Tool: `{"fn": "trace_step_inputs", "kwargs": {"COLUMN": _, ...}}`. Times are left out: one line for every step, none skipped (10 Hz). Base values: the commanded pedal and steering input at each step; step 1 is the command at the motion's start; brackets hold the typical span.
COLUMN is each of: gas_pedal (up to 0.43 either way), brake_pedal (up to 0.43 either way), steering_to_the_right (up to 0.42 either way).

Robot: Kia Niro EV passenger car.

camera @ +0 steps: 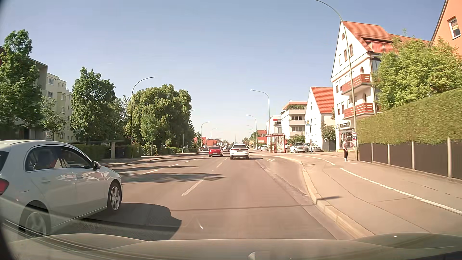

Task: Follow the waypoints while adhering to traffic rules and regulations

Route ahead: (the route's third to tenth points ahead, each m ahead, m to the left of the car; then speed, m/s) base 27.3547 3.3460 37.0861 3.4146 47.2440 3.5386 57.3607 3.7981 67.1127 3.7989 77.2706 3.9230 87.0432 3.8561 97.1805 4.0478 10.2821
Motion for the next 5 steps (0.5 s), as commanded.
{"fn": "trace_step_inputs", "kwargs": {"gas_pedal": 0.209, "brake_pedal": 0.0, "steering_to_the_right": -0.002}}
{"fn": "trace_step_inputs", "kwargs": {"gas_pedal": 0.209, "brake_pedal": 0.0, "steering_to_the_right": -0.001}}
{"fn": "trace_step_inputs", "kwargs": {"gas_pedal": 0.209, "brake_pedal": 0.0, "steering_to_the_right": 0.0}}
{"fn": "trace_step_inputs", "kwargs": {"gas_pedal": 0.209, "brake_pedal": 0.0, "steering_to_the_right": 0.001}}
{"fn": "trace_step_inputs", "kwargs": {"gas_pedal": 0.209, "brake_pedal": 0.0, "steering_to_the_right": 0.001}}
